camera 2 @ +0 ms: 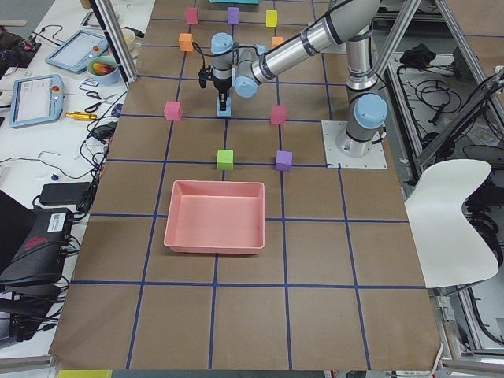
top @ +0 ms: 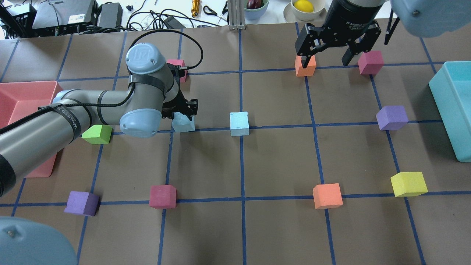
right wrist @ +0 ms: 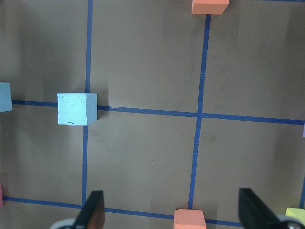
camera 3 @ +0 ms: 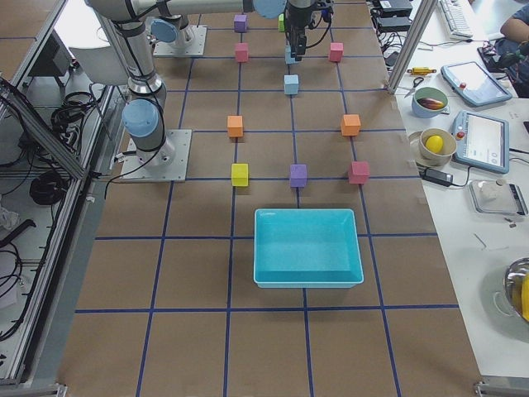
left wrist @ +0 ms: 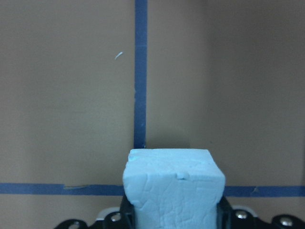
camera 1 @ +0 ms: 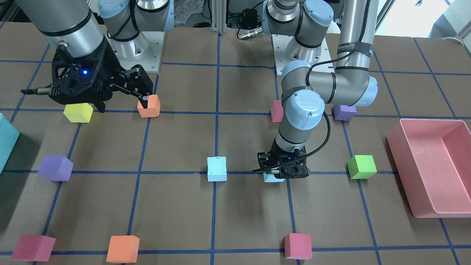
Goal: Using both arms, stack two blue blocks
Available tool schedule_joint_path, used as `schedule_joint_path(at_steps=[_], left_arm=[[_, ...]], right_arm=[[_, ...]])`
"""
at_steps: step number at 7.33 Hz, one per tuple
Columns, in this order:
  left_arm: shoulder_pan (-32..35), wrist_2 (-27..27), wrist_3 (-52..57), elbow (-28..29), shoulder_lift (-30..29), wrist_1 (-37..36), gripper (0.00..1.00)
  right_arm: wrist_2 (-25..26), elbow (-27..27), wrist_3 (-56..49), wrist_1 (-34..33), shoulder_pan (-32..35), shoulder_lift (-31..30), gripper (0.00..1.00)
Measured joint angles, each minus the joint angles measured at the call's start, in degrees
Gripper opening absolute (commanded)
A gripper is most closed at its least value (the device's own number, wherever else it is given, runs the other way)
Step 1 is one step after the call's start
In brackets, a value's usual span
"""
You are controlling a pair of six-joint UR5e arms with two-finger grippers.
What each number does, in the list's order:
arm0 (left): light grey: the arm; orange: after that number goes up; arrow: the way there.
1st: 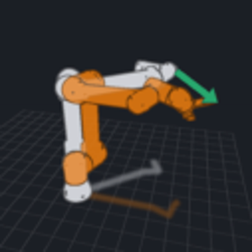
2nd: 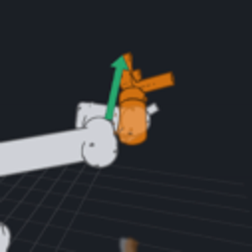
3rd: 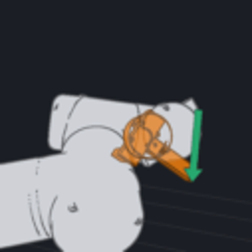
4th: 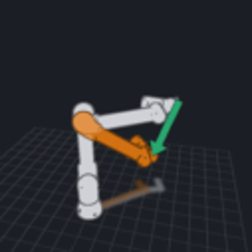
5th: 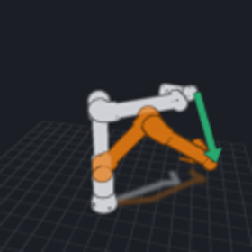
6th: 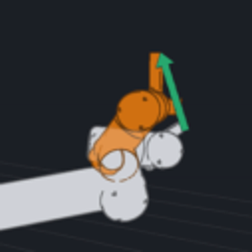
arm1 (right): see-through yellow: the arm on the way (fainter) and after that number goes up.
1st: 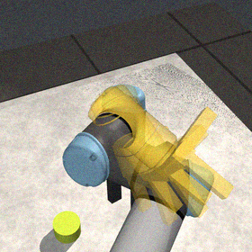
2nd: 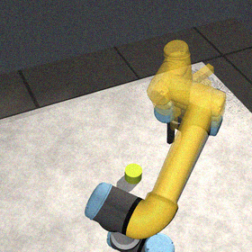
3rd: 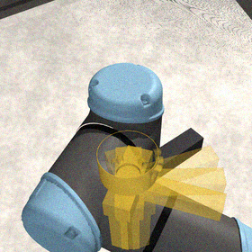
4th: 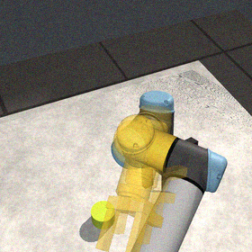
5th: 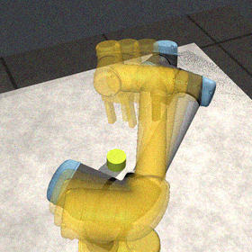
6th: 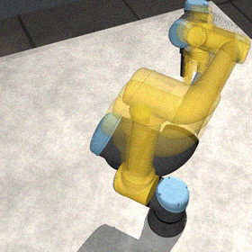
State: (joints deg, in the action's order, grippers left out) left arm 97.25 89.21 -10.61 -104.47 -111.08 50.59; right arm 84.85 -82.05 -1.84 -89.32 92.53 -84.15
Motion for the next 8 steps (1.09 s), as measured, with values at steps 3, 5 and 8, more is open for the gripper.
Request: schedule_joint_path(at_steps=[3, 5, 8], left_arm=[[7.7, -0.5, -10.9, 10.2, -0.6, 11.0, 0.0], [10.2, -2.6, -16.4, 12.1, -1.1, 12.4, 0.0], [12.7, -3.3, -19.5, 14.9, -3.7, 12.0, 0.0]], right_arm=[[0.7, -0.2, -1.2, 0.1, 0.0, -0.1, 1.0], [2.3, -0.1, -2.6, -0.6, 0.0, -0.1, 1.0], [2.5, -0.1, -0.6, -1.9, 0.0, 0.0, 1.0]])
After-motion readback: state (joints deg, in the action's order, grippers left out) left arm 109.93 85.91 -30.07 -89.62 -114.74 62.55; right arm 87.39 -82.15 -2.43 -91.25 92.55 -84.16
